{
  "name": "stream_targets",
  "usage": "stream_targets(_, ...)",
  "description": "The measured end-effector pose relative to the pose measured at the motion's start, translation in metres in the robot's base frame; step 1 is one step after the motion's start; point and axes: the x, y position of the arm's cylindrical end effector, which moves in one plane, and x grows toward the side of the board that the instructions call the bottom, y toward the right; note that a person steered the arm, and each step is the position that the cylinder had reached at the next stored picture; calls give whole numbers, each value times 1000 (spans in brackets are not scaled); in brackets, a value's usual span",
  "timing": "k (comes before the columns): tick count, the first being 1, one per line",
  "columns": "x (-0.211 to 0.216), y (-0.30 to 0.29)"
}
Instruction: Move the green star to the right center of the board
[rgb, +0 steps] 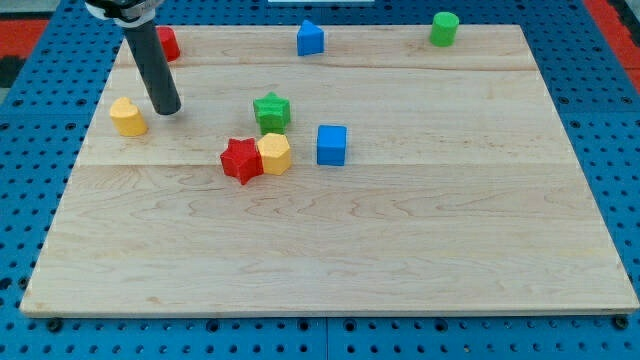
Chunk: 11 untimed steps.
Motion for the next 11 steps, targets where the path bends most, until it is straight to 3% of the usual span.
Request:
stream_targets(4, 0, 15)
stream_targets(8, 16, 167)
stream_targets(11, -12, 174)
